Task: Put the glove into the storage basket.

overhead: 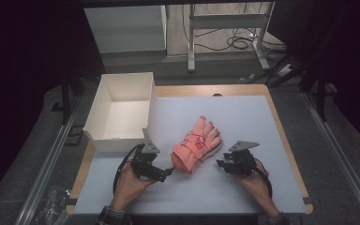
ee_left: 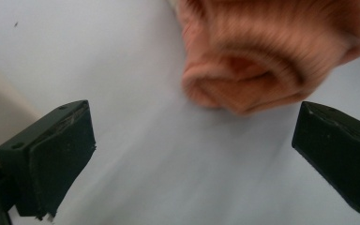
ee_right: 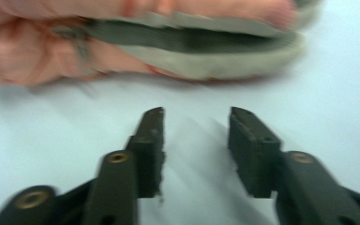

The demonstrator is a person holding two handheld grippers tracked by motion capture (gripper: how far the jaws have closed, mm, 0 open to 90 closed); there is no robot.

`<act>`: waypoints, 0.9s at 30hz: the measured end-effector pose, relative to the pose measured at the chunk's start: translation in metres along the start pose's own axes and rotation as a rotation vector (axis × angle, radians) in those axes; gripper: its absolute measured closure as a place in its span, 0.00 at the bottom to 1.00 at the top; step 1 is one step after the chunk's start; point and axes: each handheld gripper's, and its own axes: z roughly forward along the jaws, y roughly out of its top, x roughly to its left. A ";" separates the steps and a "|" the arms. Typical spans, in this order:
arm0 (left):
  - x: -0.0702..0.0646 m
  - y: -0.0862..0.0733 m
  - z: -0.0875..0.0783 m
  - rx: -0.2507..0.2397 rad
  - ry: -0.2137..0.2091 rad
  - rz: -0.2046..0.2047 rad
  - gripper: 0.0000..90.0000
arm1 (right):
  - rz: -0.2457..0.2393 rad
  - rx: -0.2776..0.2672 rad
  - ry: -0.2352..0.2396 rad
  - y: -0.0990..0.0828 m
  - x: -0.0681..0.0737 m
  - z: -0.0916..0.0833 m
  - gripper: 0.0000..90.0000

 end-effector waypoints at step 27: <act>-0.030 0.095 0.066 0.143 0.030 0.073 0.00 | 0.049 -0.022 -0.146 -0.025 -0.054 -0.021 0.24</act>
